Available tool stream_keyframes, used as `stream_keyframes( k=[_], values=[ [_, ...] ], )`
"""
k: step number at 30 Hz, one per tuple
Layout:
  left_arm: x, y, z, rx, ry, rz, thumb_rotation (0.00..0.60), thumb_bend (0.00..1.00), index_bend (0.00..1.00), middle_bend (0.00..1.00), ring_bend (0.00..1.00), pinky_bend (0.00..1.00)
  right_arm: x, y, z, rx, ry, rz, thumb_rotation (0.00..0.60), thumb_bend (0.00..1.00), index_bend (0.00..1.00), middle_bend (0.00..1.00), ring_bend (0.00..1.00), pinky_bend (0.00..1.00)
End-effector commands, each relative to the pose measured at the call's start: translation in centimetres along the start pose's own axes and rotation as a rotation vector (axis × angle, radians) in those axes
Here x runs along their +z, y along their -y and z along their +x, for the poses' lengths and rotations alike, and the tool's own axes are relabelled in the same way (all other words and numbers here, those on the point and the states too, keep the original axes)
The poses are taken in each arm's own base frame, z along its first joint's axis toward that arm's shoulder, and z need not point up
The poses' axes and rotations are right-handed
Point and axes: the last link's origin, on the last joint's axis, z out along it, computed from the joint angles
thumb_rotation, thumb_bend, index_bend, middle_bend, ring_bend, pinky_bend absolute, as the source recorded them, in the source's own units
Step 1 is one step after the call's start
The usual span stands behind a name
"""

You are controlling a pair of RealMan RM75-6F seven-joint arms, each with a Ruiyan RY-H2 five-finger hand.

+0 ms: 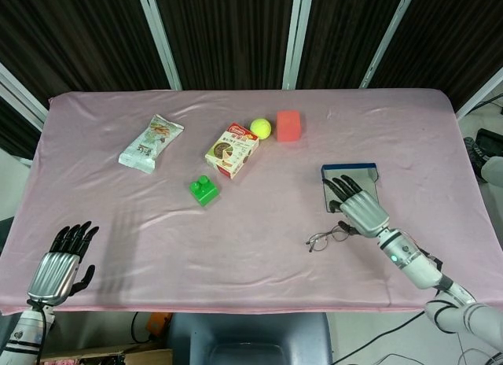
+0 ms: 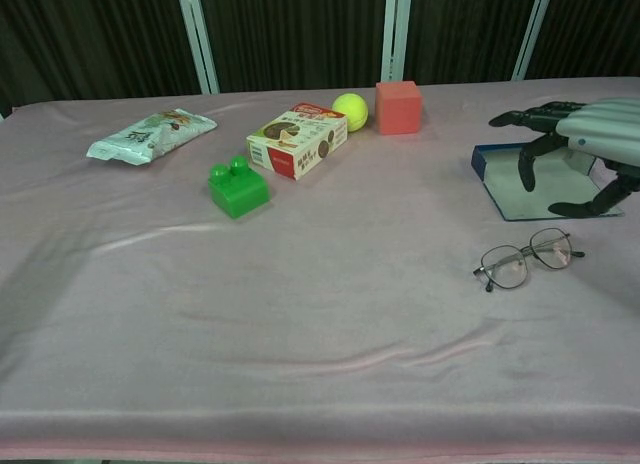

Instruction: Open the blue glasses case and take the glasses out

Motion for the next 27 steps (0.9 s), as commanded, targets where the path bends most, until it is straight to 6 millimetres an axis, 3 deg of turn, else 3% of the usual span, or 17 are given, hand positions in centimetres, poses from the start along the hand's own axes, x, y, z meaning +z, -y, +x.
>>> stream_keyframes(
  k=[1, 13, 27],
  values=[
    [0.0, 0.0, 0.0, 0.0, 0.002, -0.001, 0.6, 0.42, 0.0, 0.0, 0.0, 0.06, -0.9, 1.2, -0.8, -0.02, 0.02, 0.035, 0.6, 0.43, 0.61, 0.09, 0.04, 0.0],
    [0.1, 0.0, -0.1, 0.002, 0.004, 0.002, 0.6, 0.42, 0.0, 0.0, 0.0, 0.06, 0.4, 2.7, -2.7, -0.055, 0.083, 0.07, 0.6, 0.45, 0.62, 0.09, 0.04, 0.0],
    [0.1, 0.0, -0.1, 0.001, 0.011, -0.001, 0.6, 0.42, 0.0, 0.0, 0.0, 0.06, 0.8, 2.6, -3.4, -0.066, 0.101, 0.064, 0.6, 0.47, 0.65, 0.09, 0.04, 0.0]
  ],
)
